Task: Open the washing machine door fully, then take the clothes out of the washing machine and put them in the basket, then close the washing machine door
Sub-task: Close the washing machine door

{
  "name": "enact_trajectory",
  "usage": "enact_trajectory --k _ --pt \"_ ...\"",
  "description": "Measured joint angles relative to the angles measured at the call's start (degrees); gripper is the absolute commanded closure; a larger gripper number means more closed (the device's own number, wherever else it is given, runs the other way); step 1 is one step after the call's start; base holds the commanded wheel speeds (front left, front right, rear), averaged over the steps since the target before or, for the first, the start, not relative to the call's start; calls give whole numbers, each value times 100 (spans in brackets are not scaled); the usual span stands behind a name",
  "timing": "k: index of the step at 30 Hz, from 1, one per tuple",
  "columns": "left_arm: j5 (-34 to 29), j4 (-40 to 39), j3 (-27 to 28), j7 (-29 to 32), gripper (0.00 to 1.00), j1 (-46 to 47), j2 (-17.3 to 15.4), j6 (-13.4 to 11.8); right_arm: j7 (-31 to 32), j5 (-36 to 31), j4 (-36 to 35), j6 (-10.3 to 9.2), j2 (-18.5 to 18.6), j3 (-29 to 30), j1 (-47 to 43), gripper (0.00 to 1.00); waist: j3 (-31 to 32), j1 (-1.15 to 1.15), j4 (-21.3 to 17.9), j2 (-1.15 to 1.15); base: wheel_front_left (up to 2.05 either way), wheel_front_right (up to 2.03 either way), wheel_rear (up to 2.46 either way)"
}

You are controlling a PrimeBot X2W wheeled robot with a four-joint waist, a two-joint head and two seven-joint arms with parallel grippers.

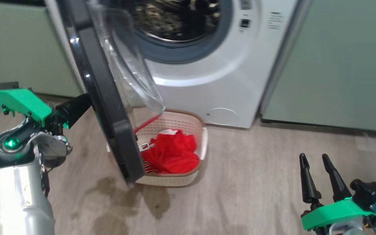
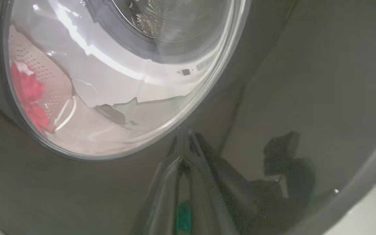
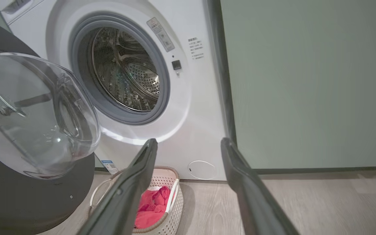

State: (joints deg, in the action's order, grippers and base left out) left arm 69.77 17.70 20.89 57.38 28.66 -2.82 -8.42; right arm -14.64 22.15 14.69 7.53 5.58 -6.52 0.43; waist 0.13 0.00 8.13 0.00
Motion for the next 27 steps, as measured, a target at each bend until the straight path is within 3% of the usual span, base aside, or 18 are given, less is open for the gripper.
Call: enact_trajectory --k 9,14,21,27 --pt "-1 288 -22 -336 100 61 27 193 0 0 9 0 19 41 7 0 -97 0 -887 0 0 0 0" --pt "-9 636 -138 -811 100 348 74 320 0 0 11 0 22 5 36 0 -197 0 -1301 0 0 0 0" --pt "90 1323 -229 -1351 100 818 127 691 0 1 9 0 38 55 134 0 -334 0 -1757 0 0 0 0" --pt "345 1885 -334 -1737 100 1061 152 1129 0 0 12 0 70 77 135 0 -351 0 -1839 0 0 0 0"
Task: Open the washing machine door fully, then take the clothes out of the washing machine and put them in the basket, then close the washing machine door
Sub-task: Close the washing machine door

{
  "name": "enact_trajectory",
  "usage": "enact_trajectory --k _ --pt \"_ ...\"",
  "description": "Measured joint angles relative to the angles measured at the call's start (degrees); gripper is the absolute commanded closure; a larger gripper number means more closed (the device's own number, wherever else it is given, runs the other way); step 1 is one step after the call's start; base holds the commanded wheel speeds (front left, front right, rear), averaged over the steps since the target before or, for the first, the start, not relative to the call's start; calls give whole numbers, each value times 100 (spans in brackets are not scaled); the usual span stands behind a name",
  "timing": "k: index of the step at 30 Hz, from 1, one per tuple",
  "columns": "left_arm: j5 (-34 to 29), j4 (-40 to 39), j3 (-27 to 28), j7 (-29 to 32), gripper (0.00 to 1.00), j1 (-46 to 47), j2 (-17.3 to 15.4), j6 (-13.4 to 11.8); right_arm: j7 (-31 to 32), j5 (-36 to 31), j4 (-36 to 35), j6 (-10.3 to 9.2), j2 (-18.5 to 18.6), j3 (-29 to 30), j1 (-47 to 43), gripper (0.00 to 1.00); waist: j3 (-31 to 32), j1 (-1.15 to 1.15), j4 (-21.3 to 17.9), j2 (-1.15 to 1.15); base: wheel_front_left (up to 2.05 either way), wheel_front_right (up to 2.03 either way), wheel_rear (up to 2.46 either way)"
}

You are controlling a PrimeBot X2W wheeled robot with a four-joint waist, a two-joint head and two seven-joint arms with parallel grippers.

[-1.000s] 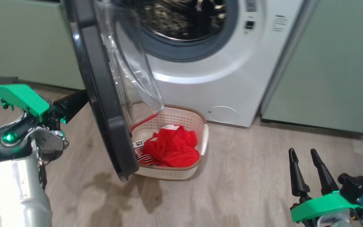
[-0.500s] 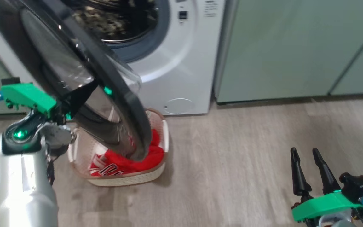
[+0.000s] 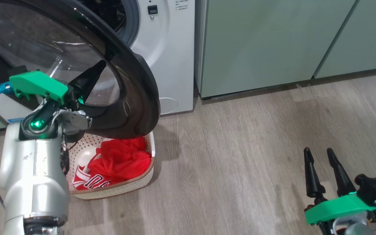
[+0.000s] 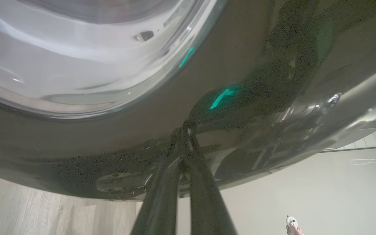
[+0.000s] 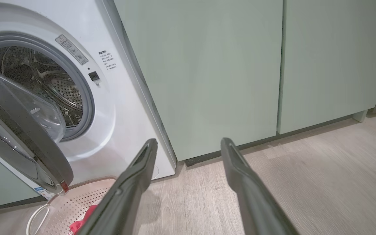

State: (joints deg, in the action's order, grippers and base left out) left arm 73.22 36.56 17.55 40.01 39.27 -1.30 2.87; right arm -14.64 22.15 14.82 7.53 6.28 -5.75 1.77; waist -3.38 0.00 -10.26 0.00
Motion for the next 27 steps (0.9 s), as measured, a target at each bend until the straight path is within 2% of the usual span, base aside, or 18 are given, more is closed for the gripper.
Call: enact_trajectory --k 4,9,11,12,13,14,22,27 --pt "33 265 -35 -194 100 10 1 188 0 0 1 0 0 45 -1 0 59 0 73 0 0 0 0" --pt "33 385 -26 -420 98 -94 1 289 0 0 -3 0 -1 77 -8 0 137 0 227 0 0 0 0" --pt "32 383 -25 -532 60 -208 -2 325 0 0 -5 0 -1 87 -20 0 170 0 324 0 0 0 0" --pt "31 367 -31 -573 48 -289 -5 352 0 0 -7 0 -2 89 -29 0 186 0 378 0 0 0 0" --pt "31 342 -26 -615 18 -383 -5 375 0 0 -7 0 -2 90 -40 0 203 0 431 0 0 0 0" --pt "31 312 -20 -670 0 -486 -10 376 0 0 -8 0 -3 93 -53 0 221 0 483 0 0 0 0" --pt "-16 -402 -9 -1279 0 -1424 -108 423 0 0 -15 0 -13 126 -76 0 370 0 869 0 0 0 0" --pt "-279 -1292 -405 -1989 0 -2139 -319 424 0 0 -30 0 -34 175 -91 0 436 0 1062 0 0 0 0"
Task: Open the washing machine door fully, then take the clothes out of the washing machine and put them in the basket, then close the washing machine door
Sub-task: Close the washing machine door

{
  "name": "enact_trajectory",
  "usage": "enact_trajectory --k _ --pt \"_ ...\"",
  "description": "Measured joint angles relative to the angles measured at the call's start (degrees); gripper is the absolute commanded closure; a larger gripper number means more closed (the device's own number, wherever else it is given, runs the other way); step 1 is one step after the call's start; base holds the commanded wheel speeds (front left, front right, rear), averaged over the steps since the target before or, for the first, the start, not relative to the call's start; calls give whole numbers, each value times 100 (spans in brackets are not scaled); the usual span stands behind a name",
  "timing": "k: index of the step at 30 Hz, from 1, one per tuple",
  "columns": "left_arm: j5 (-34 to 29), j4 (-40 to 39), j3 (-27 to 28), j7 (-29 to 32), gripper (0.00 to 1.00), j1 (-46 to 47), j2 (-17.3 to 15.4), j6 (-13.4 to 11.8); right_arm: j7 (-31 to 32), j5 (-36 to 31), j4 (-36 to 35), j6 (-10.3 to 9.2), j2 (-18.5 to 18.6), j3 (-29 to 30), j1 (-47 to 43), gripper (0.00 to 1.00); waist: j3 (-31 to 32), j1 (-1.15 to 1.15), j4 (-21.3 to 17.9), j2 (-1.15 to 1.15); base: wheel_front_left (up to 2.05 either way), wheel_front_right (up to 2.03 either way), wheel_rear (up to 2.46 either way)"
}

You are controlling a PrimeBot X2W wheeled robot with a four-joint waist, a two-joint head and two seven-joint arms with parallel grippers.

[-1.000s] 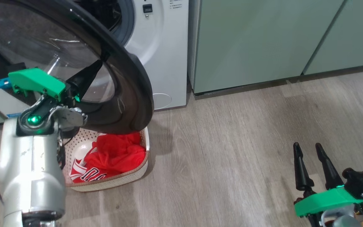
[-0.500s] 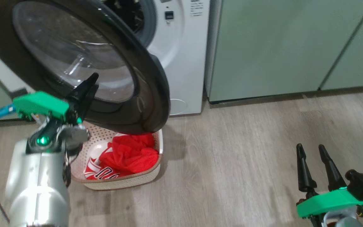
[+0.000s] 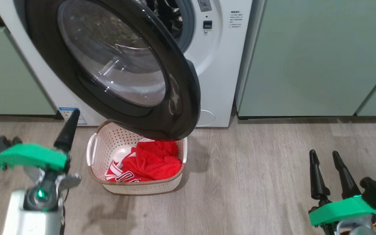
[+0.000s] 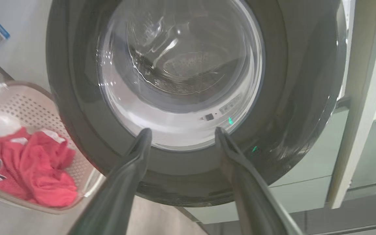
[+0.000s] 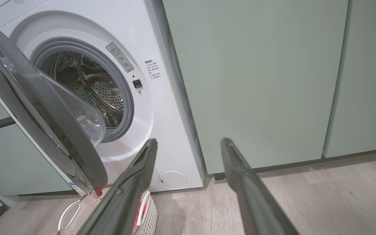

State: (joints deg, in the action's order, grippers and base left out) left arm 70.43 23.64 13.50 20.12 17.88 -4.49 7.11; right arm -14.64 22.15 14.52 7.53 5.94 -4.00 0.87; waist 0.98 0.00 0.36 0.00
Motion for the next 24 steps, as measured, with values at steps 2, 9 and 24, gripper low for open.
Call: enact_trajectory --k 2,9,24 --pt "-164 -298 -299 -375 0 -321 -161 0 0 -13 -2 0 -12 14 -3 0 14 0 59 0 0 0 0" --pt "-848 -694 -1639 -2303 0 -1205 -945 0 0 -42 -9 0 -33 41 -9 0 53 0 143 0 0 0 0" --pt "-4177 -500 -1200 -3461 0 -1785 -816 2 0 -48 -52 0 -78 138 -217 0 126 0 95 0 0 0 0"
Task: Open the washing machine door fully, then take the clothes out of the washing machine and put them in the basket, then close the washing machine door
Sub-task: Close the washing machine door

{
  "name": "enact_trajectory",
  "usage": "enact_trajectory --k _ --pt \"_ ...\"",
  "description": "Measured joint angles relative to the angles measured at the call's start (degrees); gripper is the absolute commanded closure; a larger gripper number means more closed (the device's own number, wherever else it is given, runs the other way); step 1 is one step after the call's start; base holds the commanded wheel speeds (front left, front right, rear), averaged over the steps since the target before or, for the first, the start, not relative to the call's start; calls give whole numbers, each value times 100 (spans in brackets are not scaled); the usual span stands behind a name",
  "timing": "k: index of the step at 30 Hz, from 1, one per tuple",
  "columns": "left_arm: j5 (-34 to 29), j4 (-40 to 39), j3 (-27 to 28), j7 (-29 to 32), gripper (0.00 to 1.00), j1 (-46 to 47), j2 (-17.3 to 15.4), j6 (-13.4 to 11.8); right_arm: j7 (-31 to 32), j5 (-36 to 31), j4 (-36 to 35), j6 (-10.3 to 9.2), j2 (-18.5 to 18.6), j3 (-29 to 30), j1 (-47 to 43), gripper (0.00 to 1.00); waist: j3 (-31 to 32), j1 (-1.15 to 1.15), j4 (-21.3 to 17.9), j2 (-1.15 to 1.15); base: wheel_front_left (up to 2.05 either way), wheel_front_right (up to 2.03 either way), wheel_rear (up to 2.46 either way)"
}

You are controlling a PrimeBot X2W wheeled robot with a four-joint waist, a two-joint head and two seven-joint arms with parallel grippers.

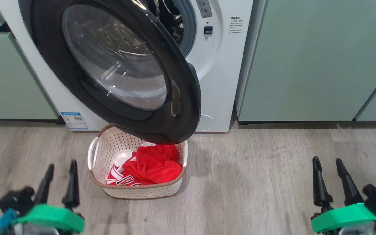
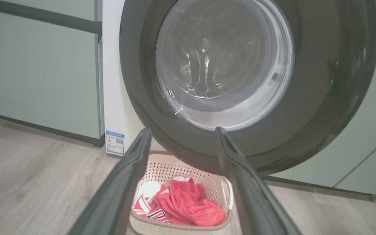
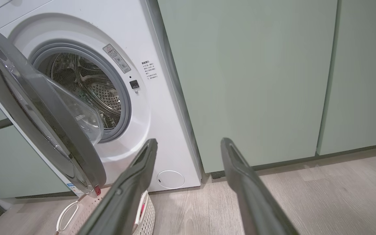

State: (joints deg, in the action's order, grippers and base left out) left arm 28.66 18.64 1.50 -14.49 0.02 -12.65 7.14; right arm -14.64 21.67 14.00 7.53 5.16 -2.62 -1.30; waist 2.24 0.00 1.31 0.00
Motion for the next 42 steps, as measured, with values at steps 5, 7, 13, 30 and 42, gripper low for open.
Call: enact_trajectory --k 5,7,13,30,42 --pt "-322 0 64 -7 0 -233 123 0 0 0 -4 0 -30 1 -9 0 2 0 -25 0 0 0 0" --pt "-346 -5 85 -7 0 -232 143 0 0 0 -4 0 -42 0 -10 0 0 0 -32 0 0 0 0" --pt "-446 -10 46 -7 0 -233 143 0 0 0 -3 0 -44 47 -10 0 -10 0 -43 0 0 0 0" --pt "-620 25 -81 -8 0 -230 248 0 -1 215 -923 0 169 144 1127 100 -168 0 384 0 0 0 0" --pt "-639 188 -285 -8 0 -168 425 0 -4 424 -450 0 589 -2392 2425 100 -192 0 1179 0 0 0 0"
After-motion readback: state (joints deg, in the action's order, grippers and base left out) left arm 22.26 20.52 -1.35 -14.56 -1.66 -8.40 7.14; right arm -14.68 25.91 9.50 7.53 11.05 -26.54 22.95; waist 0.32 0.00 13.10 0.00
